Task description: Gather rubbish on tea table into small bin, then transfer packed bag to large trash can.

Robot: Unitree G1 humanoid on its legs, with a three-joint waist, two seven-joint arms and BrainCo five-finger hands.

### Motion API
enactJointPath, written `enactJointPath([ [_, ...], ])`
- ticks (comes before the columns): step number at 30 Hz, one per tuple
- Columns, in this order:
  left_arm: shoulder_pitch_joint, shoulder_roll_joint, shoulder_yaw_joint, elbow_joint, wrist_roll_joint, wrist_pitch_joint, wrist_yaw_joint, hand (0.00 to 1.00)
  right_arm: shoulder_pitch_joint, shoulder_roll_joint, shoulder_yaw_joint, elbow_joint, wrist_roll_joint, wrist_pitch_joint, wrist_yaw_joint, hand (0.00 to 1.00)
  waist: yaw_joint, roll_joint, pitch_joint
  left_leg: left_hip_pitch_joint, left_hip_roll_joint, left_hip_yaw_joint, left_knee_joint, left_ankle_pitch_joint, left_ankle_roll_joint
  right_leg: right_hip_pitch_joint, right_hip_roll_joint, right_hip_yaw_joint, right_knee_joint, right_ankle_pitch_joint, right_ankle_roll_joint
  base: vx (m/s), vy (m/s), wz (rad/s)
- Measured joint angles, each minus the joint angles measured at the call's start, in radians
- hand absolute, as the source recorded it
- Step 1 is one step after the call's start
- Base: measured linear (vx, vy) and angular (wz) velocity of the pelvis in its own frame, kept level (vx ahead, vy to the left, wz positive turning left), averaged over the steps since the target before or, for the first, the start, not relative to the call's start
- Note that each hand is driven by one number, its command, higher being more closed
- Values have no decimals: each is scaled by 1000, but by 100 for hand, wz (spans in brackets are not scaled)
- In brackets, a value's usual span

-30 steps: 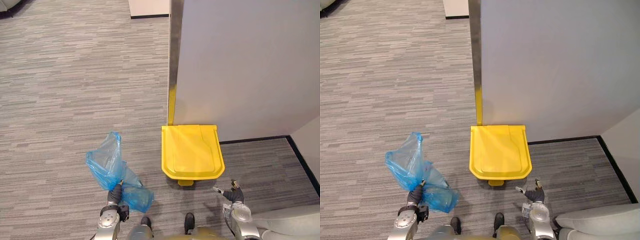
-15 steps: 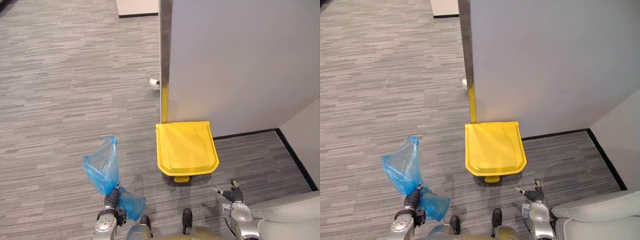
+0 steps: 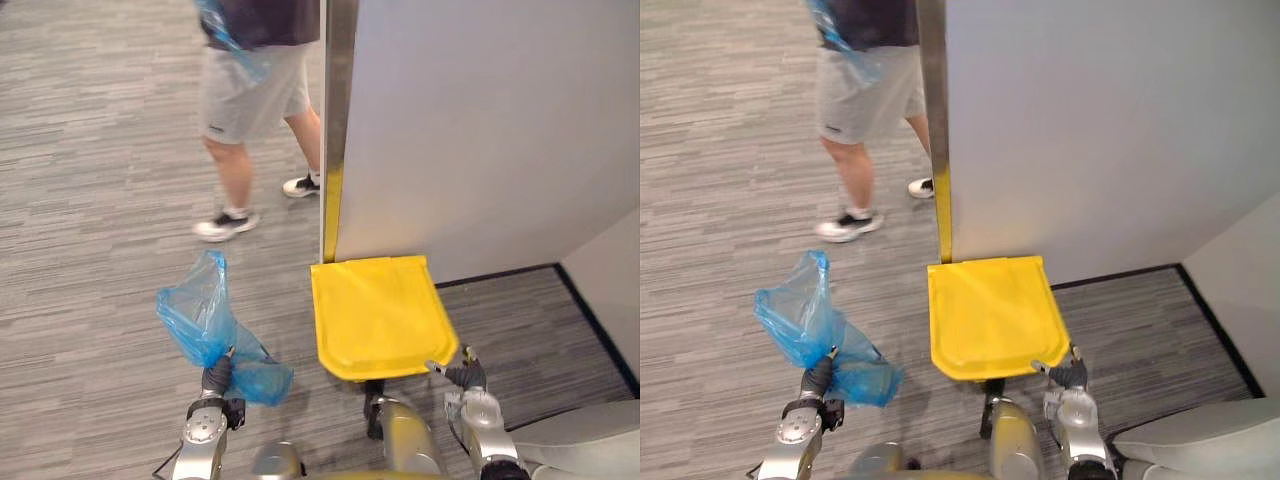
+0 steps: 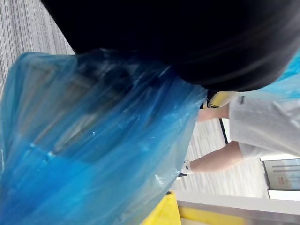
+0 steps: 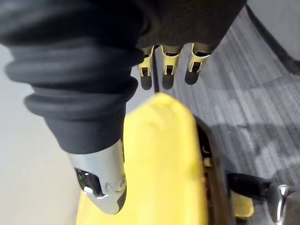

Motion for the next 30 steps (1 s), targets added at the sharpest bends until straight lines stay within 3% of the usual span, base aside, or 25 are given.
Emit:
enactJointPath([
  [4,-1,0,2,-4,1,-10,4,100,35,12,-40,-76,2,-15,-17,0,-2,-12,-14,46,36,-16,-47,-32,-27,-39,16,-27,152,-121,-37,216,-36,9],
  [9,5,0,1,4,2,-7,-7,100,54,20,-41,-79,1,-9,-18,0,-6,-4,-35,63,39,0,-96,-10,-56,-48,36,-13,128,-119,-38,142,23,-18],
  [14,18,-36,-2,-3,14,-6,-1,100,103,71,-68,-250,-3,-19,-93,0,-3,4,-65,74,8,9,-116,56,-63,-25,34,25,61,-85,-52,81,39,-14],
  [18,62,-84,-14,-32,20,-7,25,100,130,120,-81,-294,-23,-18,-153,0,-3,14,-74,76,6,17,-115,57,-63,-13,36,25,40,-75,-58,40,28,-4],
  [24,85,-101,-32,-45,20,-6,48,100,203,153,-91,-334,-16,-9,-177,0,-4,14,-76,76,6,39,-114,57,-63,-10,39,27,24,-59,-56,-1,-4,-4],
  [30,96,-120,-34,-46,19,-4,78,100,243,156,-110,-331,81,-12,-212,0,-3,14,-78,72,21,61,-115,56,-63,-10,52,25,7,-41,-67,-40,-48,-1],
])
